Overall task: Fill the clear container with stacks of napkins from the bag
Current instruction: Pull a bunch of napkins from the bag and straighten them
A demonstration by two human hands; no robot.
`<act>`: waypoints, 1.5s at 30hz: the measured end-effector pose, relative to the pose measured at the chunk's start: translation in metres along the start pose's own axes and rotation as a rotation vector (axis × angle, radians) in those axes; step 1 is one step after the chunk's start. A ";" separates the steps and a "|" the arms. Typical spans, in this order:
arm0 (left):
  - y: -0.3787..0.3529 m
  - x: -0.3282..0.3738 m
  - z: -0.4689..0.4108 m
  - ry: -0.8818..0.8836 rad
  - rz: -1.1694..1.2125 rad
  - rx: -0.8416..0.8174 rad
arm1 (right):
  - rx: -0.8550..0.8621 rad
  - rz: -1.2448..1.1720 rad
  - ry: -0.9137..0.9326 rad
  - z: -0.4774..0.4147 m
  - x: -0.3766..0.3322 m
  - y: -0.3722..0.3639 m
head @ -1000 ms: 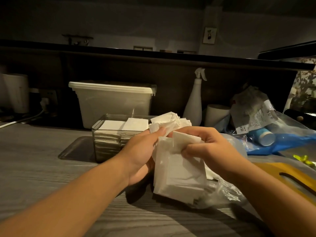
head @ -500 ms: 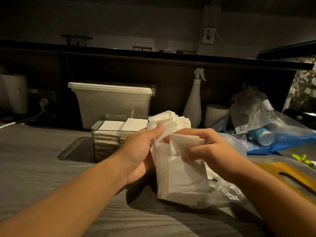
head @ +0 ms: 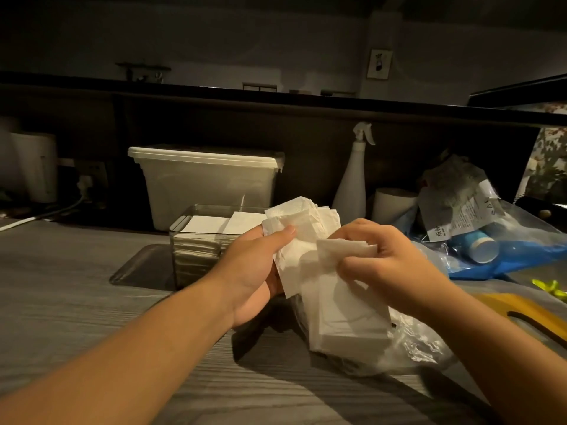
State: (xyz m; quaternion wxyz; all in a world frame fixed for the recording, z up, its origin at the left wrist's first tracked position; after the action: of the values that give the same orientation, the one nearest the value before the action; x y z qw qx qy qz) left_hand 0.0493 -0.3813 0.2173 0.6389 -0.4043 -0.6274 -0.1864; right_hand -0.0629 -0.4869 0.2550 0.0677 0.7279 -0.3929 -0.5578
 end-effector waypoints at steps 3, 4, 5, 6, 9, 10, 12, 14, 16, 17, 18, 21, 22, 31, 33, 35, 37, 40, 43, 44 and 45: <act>0.000 0.000 0.000 -0.023 -0.048 0.011 | -0.069 -0.152 0.016 0.001 -0.002 0.004; 0.000 0.000 0.000 -0.034 -0.073 0.023 | -0.096 -0.243 0.021 0.002 -0.003 0.005; 0.002 0.000 0.000 -0.047 -0.097 0.037 | -0.114 -0.331 0.025 0.003 -0.004 0.007; 0.003 0.000 -0.001 -0.062 -0.124 0.049 | -0.122 -0.396 0.024 0.003 -0.004 0.008; 0.003 -0.001 -0.003 -0.107 -0.241 0.048 | -0.133 -0.393 0.048 0.002 -0.004 0.006; 0.003 -0.002 -0.005 -0.119 -0.282 0.043 | -0.119 -0.343 0.053 0.002 -0.003 0.005; 0.000 -0.004 -0.007 -0.142 -0.363 0.015 | -0.100 -0.199 0.046 0.000 0.000 0.003; -0.001 -0.007 -0.008 -0.193 -0.518 -0.030 | -0.146 -0.122 -0.010 -0.002 0.007 0.002; -0.004 -0.009 -0.007 -0.270 -0.716 -0.092 | -0.195 -0.120 -0.105 -0.002 0.016 0.004; -0.006 -0.010 -0.006 -0.305 -0.773 -0.126 | -0.208 -0.136 -0.148 -0.002 0.022 0.006; -0.008 -0.011 -0.004 -0.325 -0.806 -0.151 | -0.225 -0.140 -0.171 -0.002 0.024 0.009; -0.012 -0.011 -0.003 -0.374 -0.910 -0.141 | -0.333 -0.115 -0.137 -0.001 0.033 0.009; -0.011 -0.010 -0.003 -0.386 -0.940 -0.125 | -0.350 -0.127 -0.137 -0.001 0.035 0.008; -0.005 -0.001 -0.002 -0.381 -0.833 0.006 | -0.323 -0.243 -0.096 -0.003 0.044 0.019; -0.006 0.005 0.000 -0.401 -0.805 0.016 | -0.331 -0.270 -0.107 -0.003 0.047 0.021; -0.007 0.015 0.005 -0.456 -0.770 0.037 | -0.322 -0.259 -0.132 -0.005 0.052 0.020; -0.009 0.027 0.010 -0.530 -0.701 0.054 | -0.300 -0.247 -0.153 -0.008 0.061 0.019; 0.000 0.037 0.010 -0.501 -0.514 0.093 | -0.284 -0.282 -0.151 -0.010 0.065 0.020; 0.010 0.024 0.000 -0.213 -0.213 0.060 | -0.335 -0.370 -0.020 -0.006 0.043 0.020; 0.011 0.020 -0.001 -0.149 -0.160 0.040 | -0.333 -0.418 0.014 -0.005 0.037 0.020; 0.010 0.017 -0.002 -0.109 -0.126 0.024 | -0.330 -0.458 0.042 -0.005 0.033 0.020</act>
State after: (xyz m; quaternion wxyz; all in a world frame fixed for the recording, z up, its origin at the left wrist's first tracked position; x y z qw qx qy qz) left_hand 0.0605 -0.3717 0.2305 0.5956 -0.3661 -0.6875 -0.1963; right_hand -0.0663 -0.5237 0.2428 0.0655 0.7881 -0.1203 -0.6001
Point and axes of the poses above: each hand's wrist, its own z-axis away from the middle knuckle, its own y-axis out of the back of the hand, x = y × z, the point moved 6 cm from there along -z, towards the middle knuckle, and after that the axes turned 3 degrees about -z, right-handed, at the moved point
